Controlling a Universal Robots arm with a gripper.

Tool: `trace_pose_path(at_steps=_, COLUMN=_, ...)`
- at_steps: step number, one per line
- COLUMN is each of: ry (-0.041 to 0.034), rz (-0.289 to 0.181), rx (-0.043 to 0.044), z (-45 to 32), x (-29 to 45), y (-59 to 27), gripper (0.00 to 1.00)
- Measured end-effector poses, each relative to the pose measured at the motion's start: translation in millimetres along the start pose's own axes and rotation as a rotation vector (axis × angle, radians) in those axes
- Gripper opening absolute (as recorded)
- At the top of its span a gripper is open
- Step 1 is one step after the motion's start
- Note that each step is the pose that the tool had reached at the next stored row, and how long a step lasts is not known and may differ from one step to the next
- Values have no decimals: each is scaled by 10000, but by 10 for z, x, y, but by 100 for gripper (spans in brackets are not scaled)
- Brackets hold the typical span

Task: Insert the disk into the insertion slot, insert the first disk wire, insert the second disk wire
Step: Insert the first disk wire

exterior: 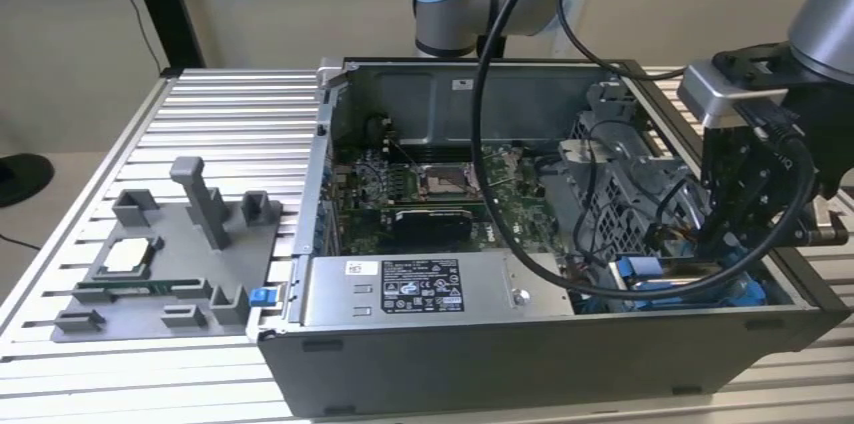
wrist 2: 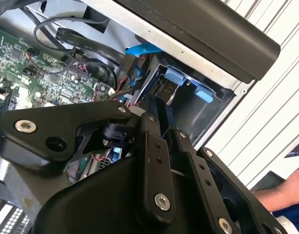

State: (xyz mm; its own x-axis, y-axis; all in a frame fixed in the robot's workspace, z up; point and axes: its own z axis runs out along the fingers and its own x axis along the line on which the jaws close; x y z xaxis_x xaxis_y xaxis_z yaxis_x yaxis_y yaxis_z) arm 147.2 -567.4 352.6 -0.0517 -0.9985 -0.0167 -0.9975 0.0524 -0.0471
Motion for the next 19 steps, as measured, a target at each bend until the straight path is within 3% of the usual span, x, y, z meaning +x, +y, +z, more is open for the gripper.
trace_pose_path(at_steps=8, ry=-34, rz=1, rx=-2, z=39, x=0, y=0, gripper=0)
trace_pose_path(at_steps=16, ry=-197, rz=9, rx=-10, z=62, x=-7, y=-18, gripper=0)
trace_pose_path(at_steps=19, ry=-216, rz=11, rx=-11, z=67, x=-7, y=-23, gripper=0)
